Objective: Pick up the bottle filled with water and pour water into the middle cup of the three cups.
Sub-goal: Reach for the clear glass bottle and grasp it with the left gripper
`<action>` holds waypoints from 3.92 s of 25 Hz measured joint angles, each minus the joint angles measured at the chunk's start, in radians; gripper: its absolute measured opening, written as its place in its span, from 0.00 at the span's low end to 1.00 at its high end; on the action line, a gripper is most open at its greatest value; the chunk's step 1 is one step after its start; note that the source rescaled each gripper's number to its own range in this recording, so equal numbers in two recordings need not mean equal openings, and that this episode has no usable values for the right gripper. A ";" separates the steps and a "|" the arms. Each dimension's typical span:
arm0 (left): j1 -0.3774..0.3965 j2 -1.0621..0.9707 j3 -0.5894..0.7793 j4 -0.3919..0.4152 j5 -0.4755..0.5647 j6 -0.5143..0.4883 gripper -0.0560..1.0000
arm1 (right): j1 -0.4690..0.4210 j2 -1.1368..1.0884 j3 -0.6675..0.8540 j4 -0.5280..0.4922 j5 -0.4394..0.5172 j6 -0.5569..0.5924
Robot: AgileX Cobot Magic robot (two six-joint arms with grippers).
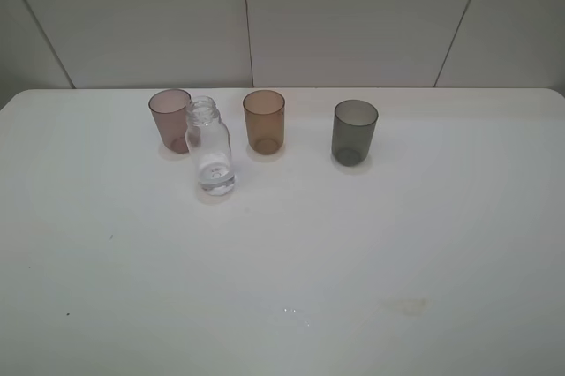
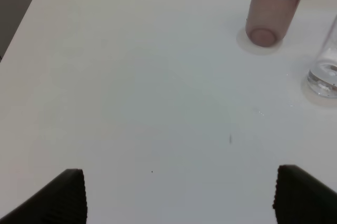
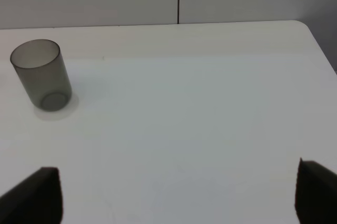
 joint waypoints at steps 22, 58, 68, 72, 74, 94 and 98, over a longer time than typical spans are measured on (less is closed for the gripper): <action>0.000 0.000 0.000 0.000 0.000 0.000 0.68 | 0.000 0.000 0.000 0.000 0.000 0.000; -0.164 0.604 -0.016 -0.339 -0.515 0.330 0.68 | 0.000 0.000 0.000 0.000 0.000 0.000; -0.355 0.771 0.164 -0.343 -0.850 0.303 0.68 | 0.000 0.000 0.000 0.000 0.000 0.000; -0.421 0.774 0.251 -0.343 -1.010 0.294 0.68 | 0.000 0.000 0.000 0.000 0.000 0.000; -0.446 0.784 0.290 -0.343 -1.099 0.293 0.68 | 0.000 0.000 0.000 0.000 0.000 0.000; -0.476 1.446 0.384 -0.036 -1.950 -0.071 0.68 | 0.000 0.000 0.000 0.000 0.000 0.000; -0.476 1.676 0.387 0.006 -2.209 -0.083 0.68 | 0.000 0.000 0.000 0.000 0.000 0.000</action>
